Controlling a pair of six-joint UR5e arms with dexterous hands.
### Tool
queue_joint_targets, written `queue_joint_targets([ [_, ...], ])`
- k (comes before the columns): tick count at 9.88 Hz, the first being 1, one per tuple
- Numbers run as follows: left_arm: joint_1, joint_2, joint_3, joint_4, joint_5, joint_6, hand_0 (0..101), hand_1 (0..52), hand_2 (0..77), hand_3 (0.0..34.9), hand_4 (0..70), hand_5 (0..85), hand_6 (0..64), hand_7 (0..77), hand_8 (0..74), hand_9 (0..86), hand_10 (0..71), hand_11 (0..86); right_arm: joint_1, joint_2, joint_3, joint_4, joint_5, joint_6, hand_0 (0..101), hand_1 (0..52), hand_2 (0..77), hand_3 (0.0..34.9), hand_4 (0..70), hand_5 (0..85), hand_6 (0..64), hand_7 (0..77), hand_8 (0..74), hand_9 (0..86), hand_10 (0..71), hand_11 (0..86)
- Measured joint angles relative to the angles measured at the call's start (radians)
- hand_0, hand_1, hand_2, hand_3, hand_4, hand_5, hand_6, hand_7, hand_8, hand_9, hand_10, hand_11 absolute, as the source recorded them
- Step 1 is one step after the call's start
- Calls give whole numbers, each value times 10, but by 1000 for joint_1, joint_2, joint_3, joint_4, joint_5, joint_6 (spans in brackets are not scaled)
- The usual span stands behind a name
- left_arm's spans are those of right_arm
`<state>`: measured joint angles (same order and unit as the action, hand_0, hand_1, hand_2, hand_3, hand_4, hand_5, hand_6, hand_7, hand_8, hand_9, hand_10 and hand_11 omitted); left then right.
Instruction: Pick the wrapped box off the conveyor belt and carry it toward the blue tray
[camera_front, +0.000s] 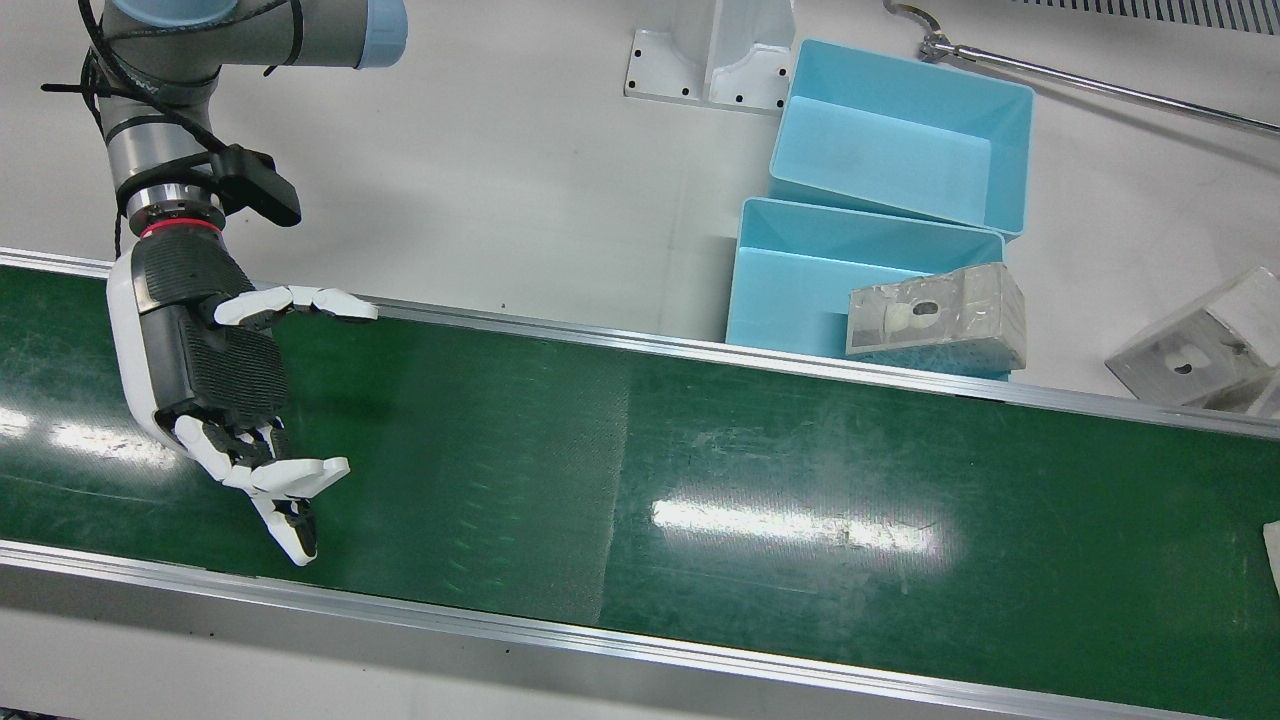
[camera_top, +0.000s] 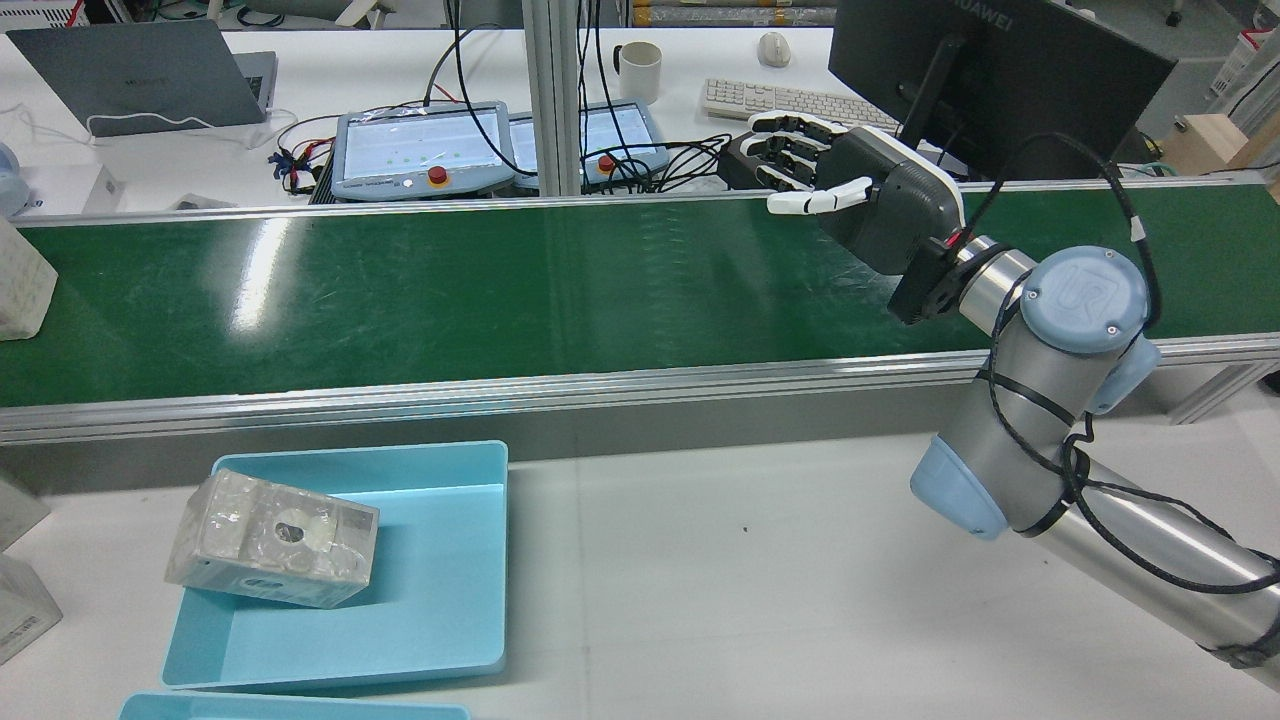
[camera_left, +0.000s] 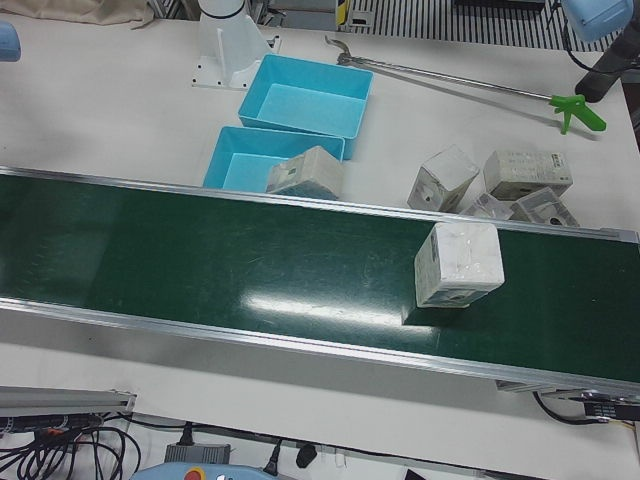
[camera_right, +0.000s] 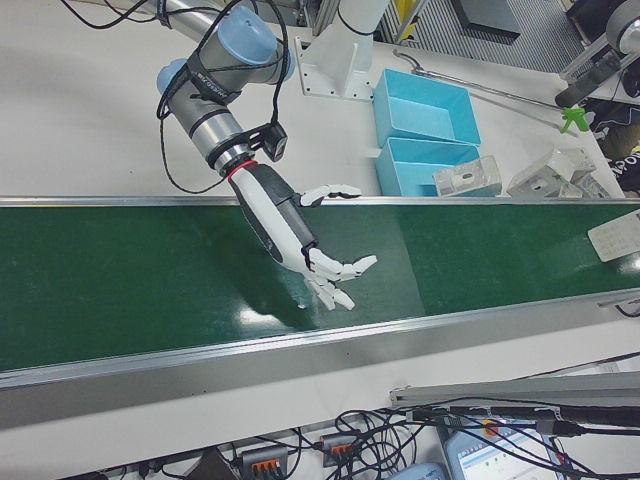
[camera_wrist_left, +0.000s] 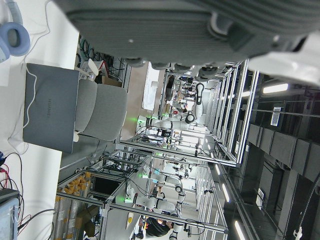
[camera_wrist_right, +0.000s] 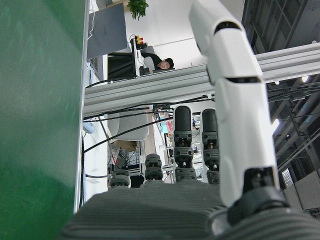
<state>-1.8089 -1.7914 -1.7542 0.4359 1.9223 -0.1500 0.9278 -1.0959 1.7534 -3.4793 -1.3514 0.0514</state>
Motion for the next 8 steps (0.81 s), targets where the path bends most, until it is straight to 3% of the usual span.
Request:
queue_joint_targets([
  [4, 0, 0, 0, 0, 0, 0, 0, 0, 11, 0, 0, 11, 0, 5, 5, 0, 5, 0, 30, 2, -4, 5, 0, -1, 527, 191, 202, 90, 207, 300, 153, 371, 49, 120, 22, 49],
  [6, 0, 0, 0, 0, 0, 0, 0, 0, 5, 0, 0, 11, 0, 5, 5, 0, 5, 0, 37, 23, -16, 7, 0, -4, 526, 196, 218, 18, 207, 305, 164, 371, 55, 125, 27, 49],
  [8, 0, 0, 0, 0, 0, 0, 0, 0, 11, 0, 0, 11, 0, 5, 5, 0, 0, 5, 29, 47, -24, 6, 1, -6, 526, 207, 235, 0, 213, 333, 169, 387, 65, 136, 27, 65],
])
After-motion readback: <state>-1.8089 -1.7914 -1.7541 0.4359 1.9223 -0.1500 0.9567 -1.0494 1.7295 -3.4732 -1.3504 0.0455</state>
